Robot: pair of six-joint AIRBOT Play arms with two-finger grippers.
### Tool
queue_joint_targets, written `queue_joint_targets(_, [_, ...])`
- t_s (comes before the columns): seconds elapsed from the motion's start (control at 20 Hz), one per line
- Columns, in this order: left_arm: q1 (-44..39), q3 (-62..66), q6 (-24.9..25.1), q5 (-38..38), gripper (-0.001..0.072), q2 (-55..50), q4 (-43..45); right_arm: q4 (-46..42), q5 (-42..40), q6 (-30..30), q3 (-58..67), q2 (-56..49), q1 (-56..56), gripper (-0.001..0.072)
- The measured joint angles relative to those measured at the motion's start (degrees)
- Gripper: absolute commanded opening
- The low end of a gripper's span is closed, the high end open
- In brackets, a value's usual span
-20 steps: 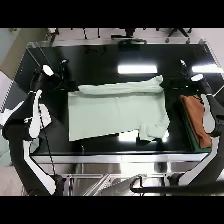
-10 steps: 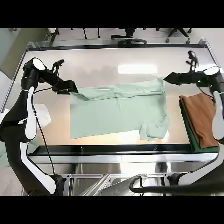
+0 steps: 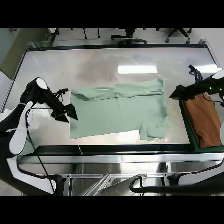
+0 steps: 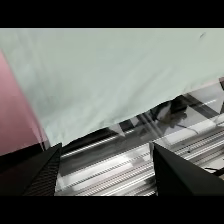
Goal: Fold the shirts.
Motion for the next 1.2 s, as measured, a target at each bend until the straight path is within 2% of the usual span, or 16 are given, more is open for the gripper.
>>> queue_joint_targets(0.1, [2.0, -8.7, 0.6, 4.2, 0.0611, 5.8, 0.0, -1.1, 0.8, 1.1, -6.4, 3.1, -2.3, 0.0437])
queue_joint_targets(0.35, [8.1, -26.6, 1.4, 18.0, 0.061, 18.2, -0.2, -2.1, -3.3, 2.5, -25.0, 12.1, -7.0, 0.044])
queue_joint_targets(0.55, [9.6, -33.4, 1.4, 27.1, 0.0608, 22.2, -0.6, -2.2, -7.8, 2.8, -35.6, 15.1, -7.9, 0.0442])
queue_joint_targets(0.6, [9.7, -34.3, 1.4, 29.2, 0.0519, 22.4, -0.6, -2.2, -8.6, 2.9, -37.4, 15.4, -7.9, 0.0442])
queue_joint_targets(0.65, [9.7, -34.9, 1.4, 30.8, 0.0377, 22.4, -0.7, -2.1, -9.4, 2.9, -38.8, 15.6, -7.8, 0.0442])
queue_joint_targets(0.7, [9.7, -35.3, 1.5, 32.4, 0.0354, 22.0, -1.1, -1.5, -9.7, 3.0, -39.9, 15.8, -7.6, 0.0442])
queue_joint_targets(0.85, [9.6, -35.9, 2.3, 36.3, 0.0354, 19.4, -6.5, 0.0, -11.3, 3.0, -41.7, 15.6, -6.3, 0.0442])
queue_joint_targets(0.95, [8.8, -36.1, 4.7, 38.4, 0.0361, 16.5, -11.9, 1.1, -12.6, 3.0, -42.2, 15.0, -4.5, 0.0441])
queue_joint_targets(1.0, [8.2, -36.1, 6.0, 38.9, 0.0322, 14.9, -15.0, 1.7, -13.4, 3.0, -42.4, 14.4, -3.3, 0.0441])
queue_joint_targets(1.05, [7.5, -36.0, 7.1, 39.0, 0.032, 13.2, -17.3, 2.3, -14.0, 3.0, -42.5, 13.8, -2.2, 0.0438])
queue_joint_targets(1.1, [7.0, -35.8, 8.0, 38.8, 0.0319, 11.9, -18.7, 3.2, -14.5, 2.9, -42.6, 13.2, -1.0, 0.042])
queue_joint_targets(1.15, [6.6, -35.2, 8.7, 38.4, 0.0318, 10.7, -20.0, 3.8, -14.8, 2.4, -42.6, 12.7, -0.1, 0.0237])
queue_joint_targets(1.2, [6.4, -34.5, 9.2, 37.6, 0.0242, 9.7, -21.3, 4.1, -15.5, 1.7, -42.8, 12.2, 0.7, 0.0033])
